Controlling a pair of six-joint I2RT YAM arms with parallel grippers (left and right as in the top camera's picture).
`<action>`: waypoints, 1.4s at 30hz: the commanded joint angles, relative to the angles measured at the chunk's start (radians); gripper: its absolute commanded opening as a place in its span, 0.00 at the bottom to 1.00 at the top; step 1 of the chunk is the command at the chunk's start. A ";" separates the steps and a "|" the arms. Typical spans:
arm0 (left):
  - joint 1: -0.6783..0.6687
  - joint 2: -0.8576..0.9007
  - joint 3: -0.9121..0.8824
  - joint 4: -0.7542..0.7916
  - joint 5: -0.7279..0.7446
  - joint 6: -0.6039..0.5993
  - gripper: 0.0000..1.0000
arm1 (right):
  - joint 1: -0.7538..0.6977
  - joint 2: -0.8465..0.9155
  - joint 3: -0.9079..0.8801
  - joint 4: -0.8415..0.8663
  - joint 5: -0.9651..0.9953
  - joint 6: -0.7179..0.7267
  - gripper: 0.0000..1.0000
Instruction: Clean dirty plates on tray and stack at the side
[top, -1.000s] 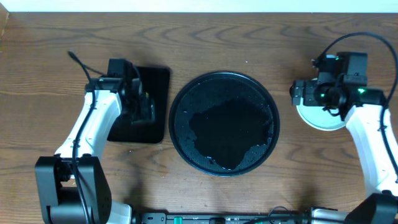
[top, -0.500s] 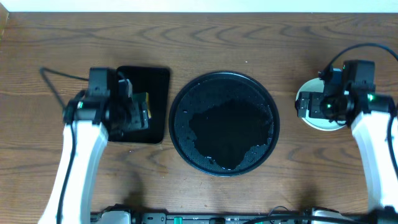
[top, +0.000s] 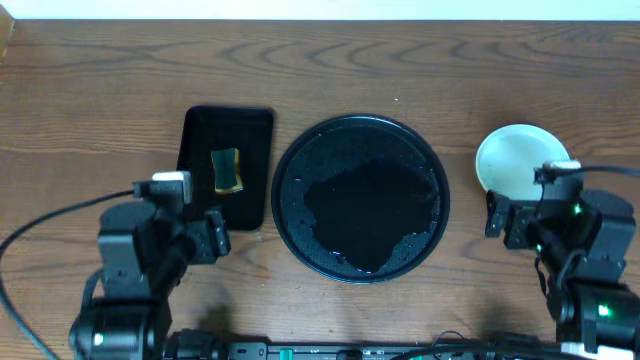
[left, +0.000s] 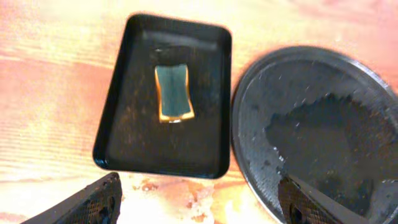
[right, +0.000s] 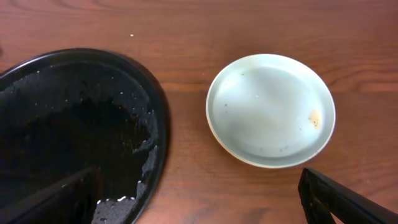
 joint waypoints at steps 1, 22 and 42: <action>0.002 -0.038 -0.011 -0.003 -0.002 0.017 0.81 | -0.010 -0.032 -0.011 -0.018 0.015 0.010 0.99; 0.002 -0.034 -0.011 -0.005 -0.002 0.017 0.80 | -0.010 -0.032 -0.011 -0.140 0.015 0.010 0.99; 0.002 -0.034 -0.011 -0.005 -0.002 0.017 0.81 | 0.156 -0.494 -0.356 0.379 -0.012 0.011 0.99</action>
